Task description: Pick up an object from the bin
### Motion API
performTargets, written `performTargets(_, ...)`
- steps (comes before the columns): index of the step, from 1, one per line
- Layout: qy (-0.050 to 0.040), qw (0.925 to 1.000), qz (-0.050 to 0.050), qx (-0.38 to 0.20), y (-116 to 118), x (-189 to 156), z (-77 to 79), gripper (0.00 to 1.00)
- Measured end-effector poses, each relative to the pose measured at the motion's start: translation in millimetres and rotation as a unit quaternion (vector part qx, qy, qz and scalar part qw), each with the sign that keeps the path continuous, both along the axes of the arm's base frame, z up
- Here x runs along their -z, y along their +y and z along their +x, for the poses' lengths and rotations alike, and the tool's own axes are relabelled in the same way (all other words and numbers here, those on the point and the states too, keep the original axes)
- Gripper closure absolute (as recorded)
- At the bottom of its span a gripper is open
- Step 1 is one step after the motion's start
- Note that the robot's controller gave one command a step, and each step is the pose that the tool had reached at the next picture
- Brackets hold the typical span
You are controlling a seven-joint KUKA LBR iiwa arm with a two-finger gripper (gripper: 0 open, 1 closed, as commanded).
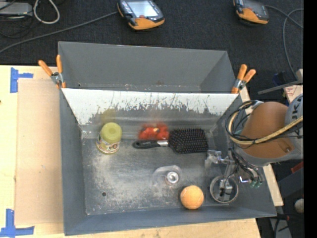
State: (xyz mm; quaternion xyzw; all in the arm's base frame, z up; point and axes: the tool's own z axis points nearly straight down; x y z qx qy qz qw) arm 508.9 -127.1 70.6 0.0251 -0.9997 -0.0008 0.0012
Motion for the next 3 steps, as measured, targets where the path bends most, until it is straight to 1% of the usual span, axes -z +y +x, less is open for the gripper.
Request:
performTargets(1, -0.0008, 0.9997, 0.001, 0.025, 10, 1, -11.4, 0.0)
performTargets(2, -0.0086, 0.9998, 0.001, -0.017, 1, -2, -30.9, 0.0)
performTargets(3, -0.0026, 0.9999, 0.001, -0.011, 6, 0, -21.2, 0.0)
